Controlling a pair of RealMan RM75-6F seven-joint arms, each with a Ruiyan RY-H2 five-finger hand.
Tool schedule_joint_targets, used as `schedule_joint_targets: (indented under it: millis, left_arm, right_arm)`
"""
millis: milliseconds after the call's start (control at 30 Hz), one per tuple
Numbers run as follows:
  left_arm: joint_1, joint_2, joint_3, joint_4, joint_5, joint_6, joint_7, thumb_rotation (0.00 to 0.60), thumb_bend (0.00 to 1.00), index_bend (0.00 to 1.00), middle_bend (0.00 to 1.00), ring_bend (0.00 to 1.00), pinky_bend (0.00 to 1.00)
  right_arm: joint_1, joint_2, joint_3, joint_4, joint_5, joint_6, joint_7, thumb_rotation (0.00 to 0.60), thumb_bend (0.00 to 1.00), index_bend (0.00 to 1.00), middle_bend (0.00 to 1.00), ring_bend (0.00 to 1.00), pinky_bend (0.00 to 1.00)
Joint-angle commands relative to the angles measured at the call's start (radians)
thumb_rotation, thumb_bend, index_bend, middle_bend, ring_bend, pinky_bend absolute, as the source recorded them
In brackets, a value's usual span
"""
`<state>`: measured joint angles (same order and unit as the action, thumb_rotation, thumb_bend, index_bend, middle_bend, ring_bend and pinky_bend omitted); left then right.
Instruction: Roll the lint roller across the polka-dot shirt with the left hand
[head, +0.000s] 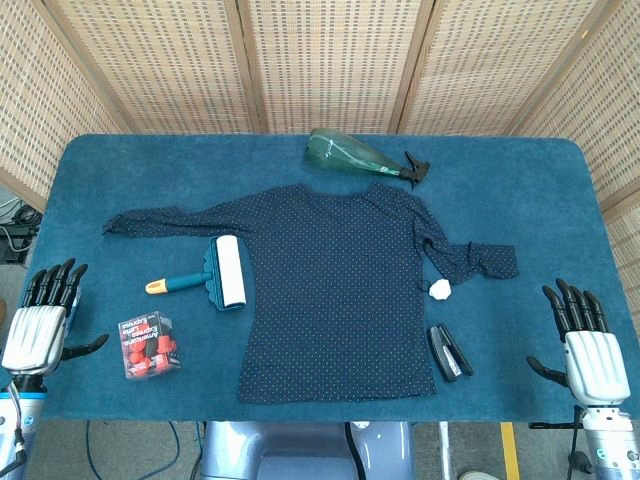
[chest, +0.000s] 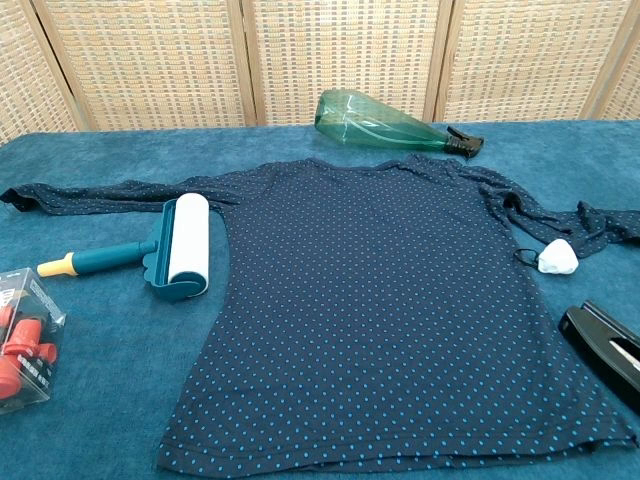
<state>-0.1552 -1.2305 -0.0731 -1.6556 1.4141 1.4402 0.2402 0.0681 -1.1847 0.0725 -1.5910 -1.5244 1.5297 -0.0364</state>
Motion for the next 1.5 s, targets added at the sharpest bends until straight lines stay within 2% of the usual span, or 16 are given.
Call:
schedule_joint_targets:
  millis: [33, 1000, 1067, 1167, 1200, 1267, 1333, 1433, 1500]
  left_arm:
    - [0.0, 0.0, 0.0, -0.002, -0.001, 0.0, 0.003, 0.6, 0.07, 0.0, 0.0, 0.0, 0.02]
    - [-0.017, 0.011, -0.014, -0.027, -0.029, -0.025, 0.025, 0.6, 0.07, 0.0, 0.0, 0.0, 0.03]
    - [-0.031, 0.018, -0.026, -0.034, -0.043, -0.041, 0.039, 0.6, 0.07, 0.0, 0.0, 0.0, 0.05]
    - [-0.058, 0.027, -0.056, -0.047, -0.068, -0.062, 0.063, 0.6, 0.09, 0.0, 0.0, 0.03, 0.17]
    - [-0.068, 0.029, -0.069, -0.051, -0.08, -0.067, 0.072, 0.6, 0.1, 0.0, 0.03, 0.1, 0.25]
    - [-0.093, 0.027, -0.101, -0.051, -0.1, -0.077, 0.081, 0.6, 0.11, 0.01, 0.14, 0.25, 0.38]
    - [-0.121, 0.031, -0.122, -0.051, -0.13, -0.115, 0.076, 0.6, 0.11, 0.06, 0.34, 0.4, 0.49]
    - [-0.165, 0.046, -0.146, -0.051, -0.189, -0.194, 0.072, 0.6, 0.11, 0.13, 0.55, 0.53, 0.59]
    - [-0.21, 0.05, -0.166, -0.032, -0.251, -0.266, 0.097, 0.6, 0.11, 0.18, 0.63, 0.58, 0.63]
  right_arm:
    - [0.0, 0.0, 0.0, 0.0, -0.001, 0.001, 0.0, 0.6, 0.11, 0.0, 0.0, 0.0, 0.0]
    - [0.004, -0.002, 0.002, 0.005, 0.008, -0.014, 0.017, 0.6, 0.11, 0.0, 0.0, 0.0, 0.0]
    - [0.005, -0.003, 0.003, 0.007, 0.012, -0.018, 0.018, 0.6, 0.11, 0.0, 0.0, 0.0, 0.0]
    - [0.006, -0.004, 0.005, 0.009, 0.015, -0.02, 0.021, 0.6, 0.11, 0.0, 0.0, 0.0, 0.0]
    - [0.006, -0.004, 0.005, 0.01, 0.015, -0.02, 0.022, 0.6, 0.11, 0.0, 0.0, 0.0, 0.0]
    - [0.006, -0.004, 0.006, 0.012, 0.016, -0.019, 0.023, 0.6, 0.11, 0.0, 0.0, 0.0, 0.0]
    - [0.006, -0.005, 0.007, 0.013, 0.018, -0.02, 0.025, 0.6, 0.11, 0.0, 0.0, 0.0, 0.0]
    - [0.007, -0.006, 0.006, 0.016, 0.019, -0.024, 0.027, 0.6, 0.11, 0.0, 0.0, 0.0, 0.0]
    - [0.009, -0.008, 0.006, 0.019, 0.021, -0.028, 0.028, 0.6, 0.11, 0.0, 0.0, 0.0, 0.0]
